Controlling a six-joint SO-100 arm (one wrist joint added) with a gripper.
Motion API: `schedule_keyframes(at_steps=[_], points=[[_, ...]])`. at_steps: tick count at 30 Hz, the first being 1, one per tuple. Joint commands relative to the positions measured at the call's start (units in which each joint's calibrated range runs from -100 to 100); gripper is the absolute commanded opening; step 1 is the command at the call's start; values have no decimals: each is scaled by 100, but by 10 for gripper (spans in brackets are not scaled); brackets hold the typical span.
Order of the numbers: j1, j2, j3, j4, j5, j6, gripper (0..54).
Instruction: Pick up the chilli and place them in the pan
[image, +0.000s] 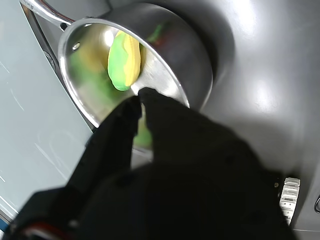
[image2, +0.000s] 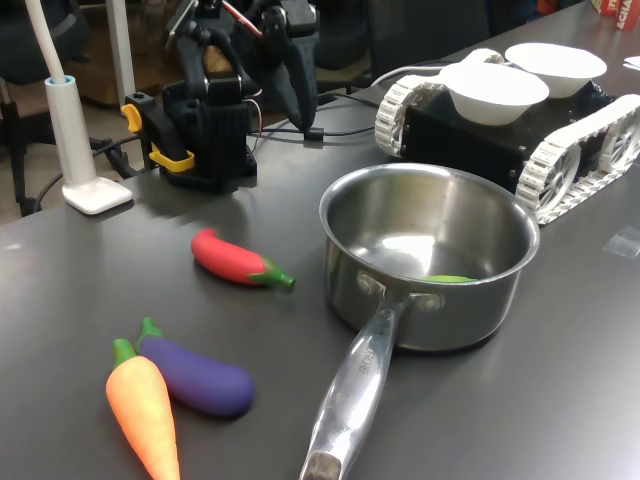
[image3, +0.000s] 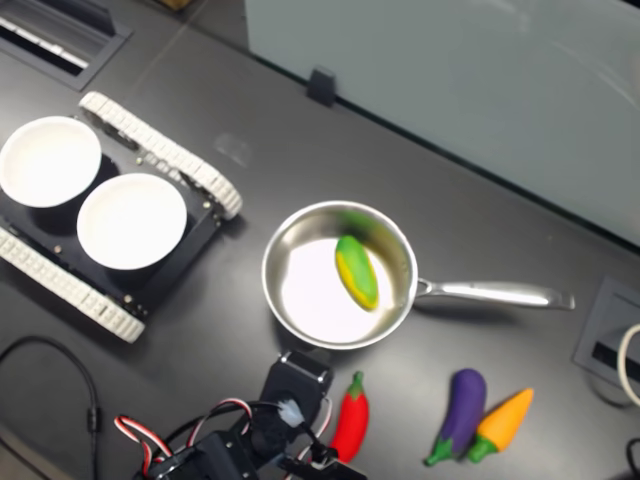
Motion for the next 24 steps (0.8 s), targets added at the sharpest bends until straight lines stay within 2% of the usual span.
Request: schedule_keyframes(at_steps=[1, 8, 13, 24], points=[[269, 230, -654, 59, 78, -64, 1], [751, 694, -1100, 68, 308, -73, 9], [1175, 922, -1254, 68, 718, -165, 17], [2069, 1293, -1290, 68, 1709, -560, 148]])
